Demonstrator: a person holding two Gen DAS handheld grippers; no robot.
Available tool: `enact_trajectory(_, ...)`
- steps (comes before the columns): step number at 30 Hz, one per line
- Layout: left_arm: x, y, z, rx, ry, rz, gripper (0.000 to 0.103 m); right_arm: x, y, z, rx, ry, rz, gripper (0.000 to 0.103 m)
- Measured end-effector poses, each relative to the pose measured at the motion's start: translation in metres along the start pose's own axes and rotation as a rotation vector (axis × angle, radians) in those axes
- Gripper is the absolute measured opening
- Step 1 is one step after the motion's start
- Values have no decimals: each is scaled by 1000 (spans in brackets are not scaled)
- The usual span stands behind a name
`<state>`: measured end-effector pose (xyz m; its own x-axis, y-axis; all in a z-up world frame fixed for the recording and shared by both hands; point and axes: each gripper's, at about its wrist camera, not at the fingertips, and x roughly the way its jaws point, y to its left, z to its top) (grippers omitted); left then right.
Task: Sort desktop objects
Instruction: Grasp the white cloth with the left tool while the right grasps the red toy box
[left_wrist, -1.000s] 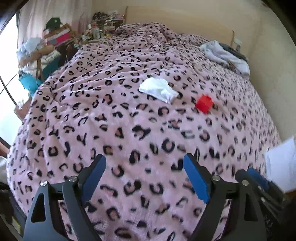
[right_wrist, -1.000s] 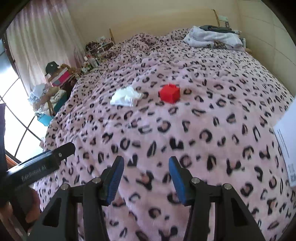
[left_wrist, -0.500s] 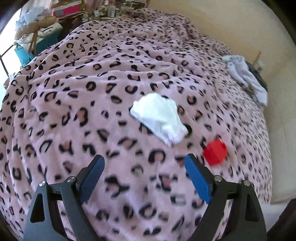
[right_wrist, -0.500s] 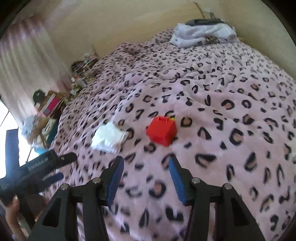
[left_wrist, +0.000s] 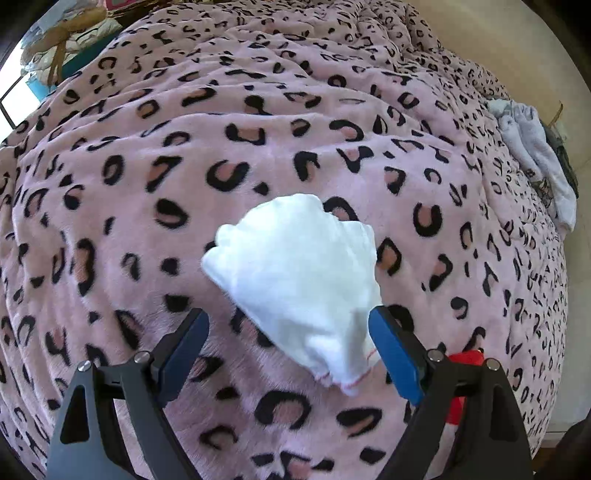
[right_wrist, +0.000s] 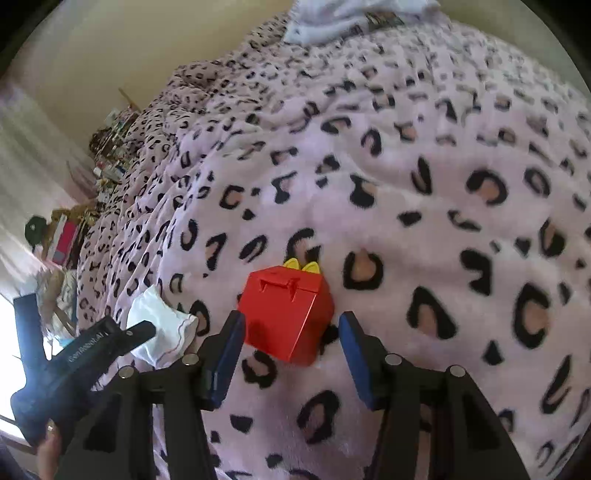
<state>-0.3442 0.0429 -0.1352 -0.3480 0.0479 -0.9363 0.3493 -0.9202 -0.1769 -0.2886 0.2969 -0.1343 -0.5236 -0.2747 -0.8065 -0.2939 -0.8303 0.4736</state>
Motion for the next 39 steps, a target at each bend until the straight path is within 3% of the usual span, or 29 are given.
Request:
enact_trajectory(4, 13, -4, -1, 27, 6, 10, 89, 20, -3, 0, 62, 38, 58, 58)
enact_trajectory(8, 25, -5, -3, 37, 8, 22, 89, 28, -3, 0, 90, -2, 74, 64)
enact_trajectory(14, 34, -13, -10, 84, -28, 67, 85, 36, -6, 1, 81, -12, 116, 63)
enact_trajectory(17, 30, -16, -13, 111, -50, 62, 63, 37, -8, 0, 83, -12, 130, 62)
enact_trajectory(19, 26, -17, -15, 126, -61, 48, 43, 36, -10, -1, 97, -14, 148, 59)
enact_trajectory(21, 22, -18, -17, 140, -67, 29, 27, 36, -11, -2, 108, -10, 177, 51)
enact_trajectory(24, 17, -16, -18, 153, -72, 5, 18, 35, -12, -2, 119, -6, 215, 39)
enact_trajectory(26, 15, -14, -19, 160, -65, -2, 18, 35, -10, -2, 125, 7, 234, 39)
enact_trajectory(28, 15, -14, -19, 170, -61, -4, 18, 40, -11, -1, 160, 30, 245, 41)
enact_trajectory(30, 15, -14, -19, 182, -57, -1, 20, 46, -12, 0, 190, 44, 243, 56)
enact_trajectory(36, 18, -16, -19, 209, -61, 2, 22, 59, 7, 4, 161, 57, 190, 77)
enact_trajectory(39, 17, -15, -21, 211, -61, 7, 22, 62, 14, 5, 138, 48, 164, 78)
